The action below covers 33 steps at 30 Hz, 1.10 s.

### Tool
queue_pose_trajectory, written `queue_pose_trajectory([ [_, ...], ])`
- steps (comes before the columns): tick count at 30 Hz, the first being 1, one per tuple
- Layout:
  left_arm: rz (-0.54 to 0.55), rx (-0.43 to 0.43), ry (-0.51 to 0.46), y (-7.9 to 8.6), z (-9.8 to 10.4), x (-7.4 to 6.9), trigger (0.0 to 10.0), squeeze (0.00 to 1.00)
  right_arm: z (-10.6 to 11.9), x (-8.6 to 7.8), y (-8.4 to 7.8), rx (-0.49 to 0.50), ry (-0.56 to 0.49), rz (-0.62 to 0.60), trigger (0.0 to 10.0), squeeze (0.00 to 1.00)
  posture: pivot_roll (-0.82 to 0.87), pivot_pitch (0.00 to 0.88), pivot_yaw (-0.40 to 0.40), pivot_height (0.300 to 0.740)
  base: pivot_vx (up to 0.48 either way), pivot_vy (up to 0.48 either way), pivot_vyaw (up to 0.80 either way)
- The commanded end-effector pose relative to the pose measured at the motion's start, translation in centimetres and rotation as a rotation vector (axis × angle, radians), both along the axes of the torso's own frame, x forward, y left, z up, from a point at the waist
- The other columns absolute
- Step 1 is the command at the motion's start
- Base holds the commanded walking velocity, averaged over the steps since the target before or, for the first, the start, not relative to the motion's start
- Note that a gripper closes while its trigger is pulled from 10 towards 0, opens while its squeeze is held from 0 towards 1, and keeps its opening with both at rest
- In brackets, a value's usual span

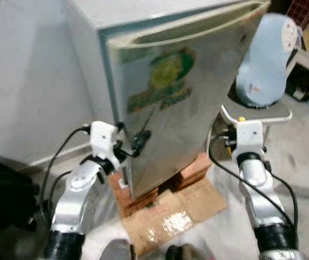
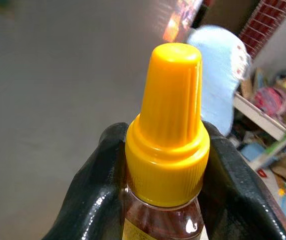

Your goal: Restocking fridge

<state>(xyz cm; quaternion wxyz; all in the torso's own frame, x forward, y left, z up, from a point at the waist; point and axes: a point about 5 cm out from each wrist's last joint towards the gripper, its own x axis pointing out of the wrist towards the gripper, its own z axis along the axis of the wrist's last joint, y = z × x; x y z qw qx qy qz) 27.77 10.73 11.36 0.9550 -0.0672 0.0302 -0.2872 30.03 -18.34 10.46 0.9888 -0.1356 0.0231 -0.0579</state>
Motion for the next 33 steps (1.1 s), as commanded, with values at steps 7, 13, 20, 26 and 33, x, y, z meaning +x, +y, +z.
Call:
queue_pose_trajectory([
  [7, -0.138, -0.017, -0.044, -3.0, 1.0, -0.4, 10.0, 0.0, 0.6, -0.1, -0.8, -0.012, -0.03, -0.016, 10.0, 0.0, -0.03, 0.024, -0.038, 0.74, 0.0, -0.406, 0.0],
  [13, -0.137, -0.011, -0.042, -3.1, 0.9, -0.4, 10.0, 0.0, 0.5, -0.2, -0.9, -0.017, -0.028, -0.025, 10.0, 0.0, -0.03, 0.024, -0.038, 0.74, 0.0, -0.402, 0.0],
  [20, -0.13, -0.002, -0.049, -3.2, 1.0, -0.3, 10.0, 0.0, 0.5, -0.2, -1.1, -0.021, -0.029, -0.037, 10.0, 0.0, -0.03, 0.019, -0.035, 0.74, 0.0, -0.399, 0.0],
  [26, -0.121, 0.003, -0.059, -3.4, 1.1, 0.1, 10.0, 0.0, 0.4, -0.3, -1.5, -0.039, -0.023, -0.071, 10.0, 0.0, -0.03, 0.017, -0.033, 0.74, 0.0, -0.371, 0.0],
  [33, -0.141, -0.004, -0.072, -4.8, 1.4, 0.7, 10.0, 0.0, 0.3, -0.2, -2.0, -0.052, -0.013, -0.107, 10.0, 0.0, -0.03, 0.025, -0.032, 0.74, 0.0, -0.254, 0.0],
])
